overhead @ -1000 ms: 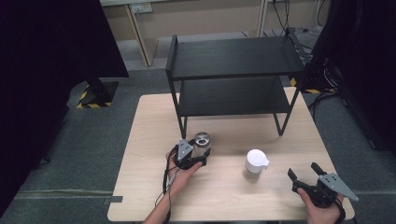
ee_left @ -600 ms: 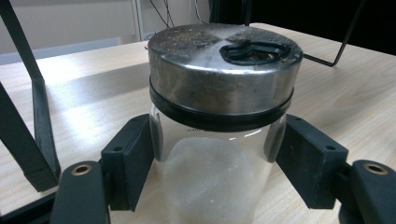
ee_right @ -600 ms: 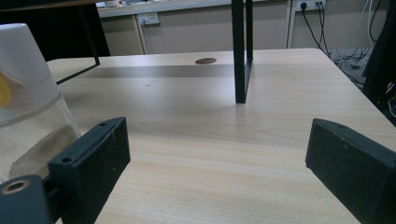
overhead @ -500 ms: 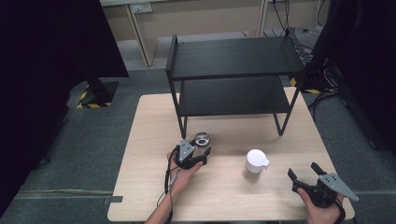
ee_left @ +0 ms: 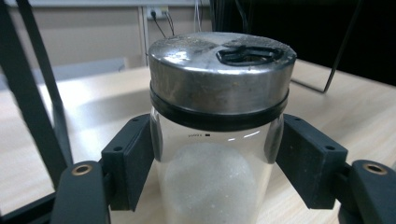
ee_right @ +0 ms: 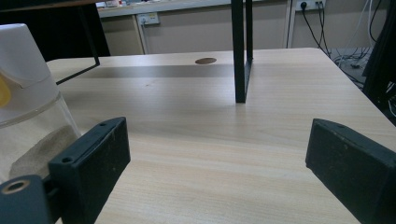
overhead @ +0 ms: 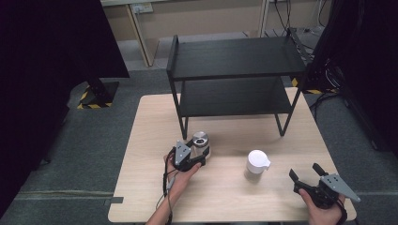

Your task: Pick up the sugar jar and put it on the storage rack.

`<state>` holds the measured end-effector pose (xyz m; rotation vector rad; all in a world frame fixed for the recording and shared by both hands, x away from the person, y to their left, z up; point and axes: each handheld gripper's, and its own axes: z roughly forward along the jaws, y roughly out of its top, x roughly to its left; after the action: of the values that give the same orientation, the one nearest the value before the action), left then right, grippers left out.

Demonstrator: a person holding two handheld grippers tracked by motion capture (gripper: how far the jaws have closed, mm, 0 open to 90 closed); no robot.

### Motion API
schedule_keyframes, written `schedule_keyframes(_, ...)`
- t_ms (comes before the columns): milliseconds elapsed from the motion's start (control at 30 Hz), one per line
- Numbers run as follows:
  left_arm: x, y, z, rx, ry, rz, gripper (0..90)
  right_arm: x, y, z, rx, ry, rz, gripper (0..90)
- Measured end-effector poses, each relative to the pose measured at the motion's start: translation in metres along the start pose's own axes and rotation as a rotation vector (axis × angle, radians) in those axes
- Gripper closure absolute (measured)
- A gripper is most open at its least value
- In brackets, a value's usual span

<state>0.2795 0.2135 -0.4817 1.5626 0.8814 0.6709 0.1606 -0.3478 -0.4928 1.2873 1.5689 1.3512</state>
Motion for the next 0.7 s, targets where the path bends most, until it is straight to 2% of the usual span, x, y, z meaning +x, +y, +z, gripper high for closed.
schedule_keyframes(100, -0.002, 0.006, -0.007, -0.033, 0.013, 0.014, 30.3, 0.000, 0.000, 0.000, 0.000, -0.001, -0.001, 6.7)
schedule_keyframes(133, -0.005, 0.010, -0.011, -0.055, 0.029, 0.025, 30.4, 0.000, 0.000, 0.000, -0.001, -0.001, -0.001, 6.7)
schedule_keyframes(300, -0.011, 0.017, -0.018, -0.101, 0.067, 0.034, 30.3, 0.000, 0.000, 0.000, -0.001, -0.002, 0.000, 6.7)
schedule_keyframes(533, -0.016, 0.026, -0.025, -0.149, 0.083, 0.046, 30.4, 0.000, -0.001, 0.000, -0.003, -0.002, 0.002, 6.7)
schedule_keyframes(700, -0.022, 0.038, -0.029, -0.188, 0.103, 0.076, 30.4, 0.000, -0.001, 0.000, -0.003, -0.003, 0.002, 6.7)
